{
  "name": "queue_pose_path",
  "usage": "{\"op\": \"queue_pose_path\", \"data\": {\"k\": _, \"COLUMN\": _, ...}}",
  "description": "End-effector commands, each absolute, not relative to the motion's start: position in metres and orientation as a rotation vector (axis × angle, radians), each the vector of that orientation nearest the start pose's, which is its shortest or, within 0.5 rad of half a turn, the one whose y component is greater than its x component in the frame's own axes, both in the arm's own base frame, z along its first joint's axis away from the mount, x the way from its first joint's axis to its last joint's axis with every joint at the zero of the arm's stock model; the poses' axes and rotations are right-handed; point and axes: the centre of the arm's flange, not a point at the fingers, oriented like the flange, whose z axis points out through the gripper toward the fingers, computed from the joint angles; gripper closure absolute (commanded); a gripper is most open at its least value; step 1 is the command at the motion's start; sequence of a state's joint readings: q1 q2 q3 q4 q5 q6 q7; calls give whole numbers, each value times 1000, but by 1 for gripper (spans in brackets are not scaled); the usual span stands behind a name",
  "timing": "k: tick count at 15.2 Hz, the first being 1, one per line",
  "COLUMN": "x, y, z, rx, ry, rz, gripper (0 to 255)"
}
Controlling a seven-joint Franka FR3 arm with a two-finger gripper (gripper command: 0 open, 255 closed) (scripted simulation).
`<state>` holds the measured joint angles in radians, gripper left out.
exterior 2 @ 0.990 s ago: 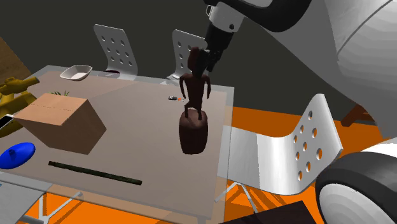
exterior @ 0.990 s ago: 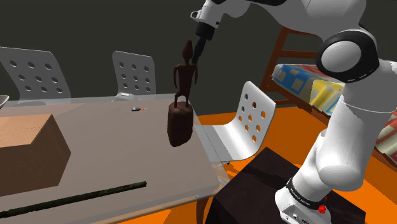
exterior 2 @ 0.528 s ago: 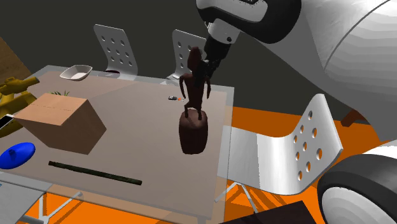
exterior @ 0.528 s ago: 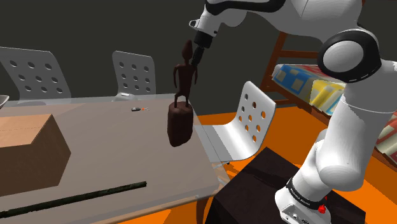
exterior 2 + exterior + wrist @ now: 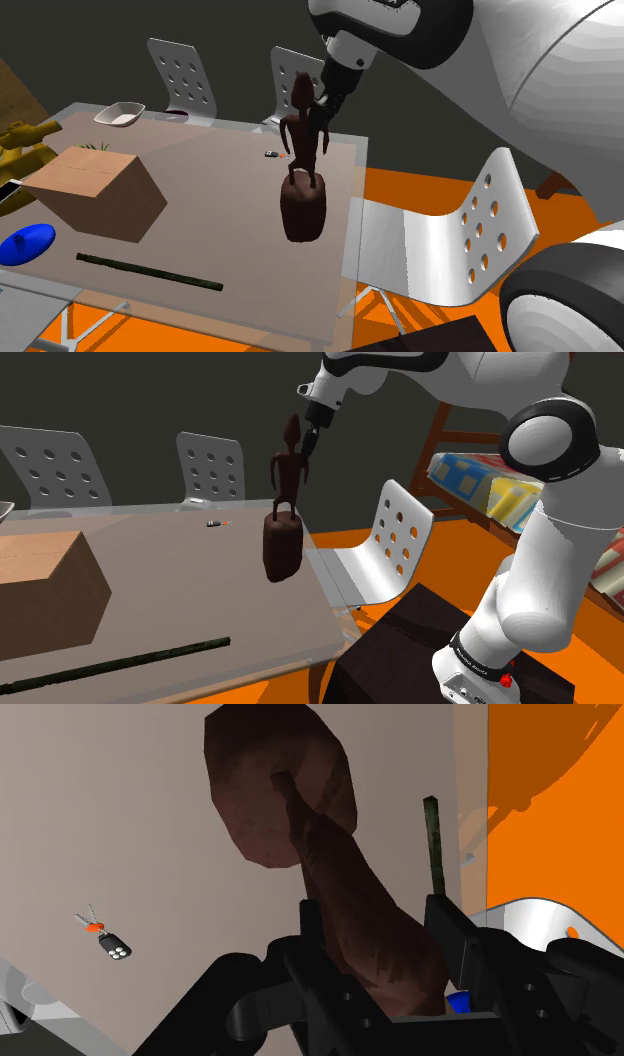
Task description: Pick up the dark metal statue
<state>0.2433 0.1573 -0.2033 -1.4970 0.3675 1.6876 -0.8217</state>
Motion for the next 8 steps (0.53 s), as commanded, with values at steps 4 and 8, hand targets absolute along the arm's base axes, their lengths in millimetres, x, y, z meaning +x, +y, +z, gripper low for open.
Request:
{"op": "queue_pose_path", "data": {"k": 4, "x": 609, "y": 69, "z": 595, "rx": -2596, "ry": -1142, "rz": -227, "gripper": 255}}
{"op": "queue_pose_path", "data": {"k": 8, "x": 609, "y": 69, "z": 616, "rx": -2596, "ry": -1142, "rz": -227, "gripper": 255}}
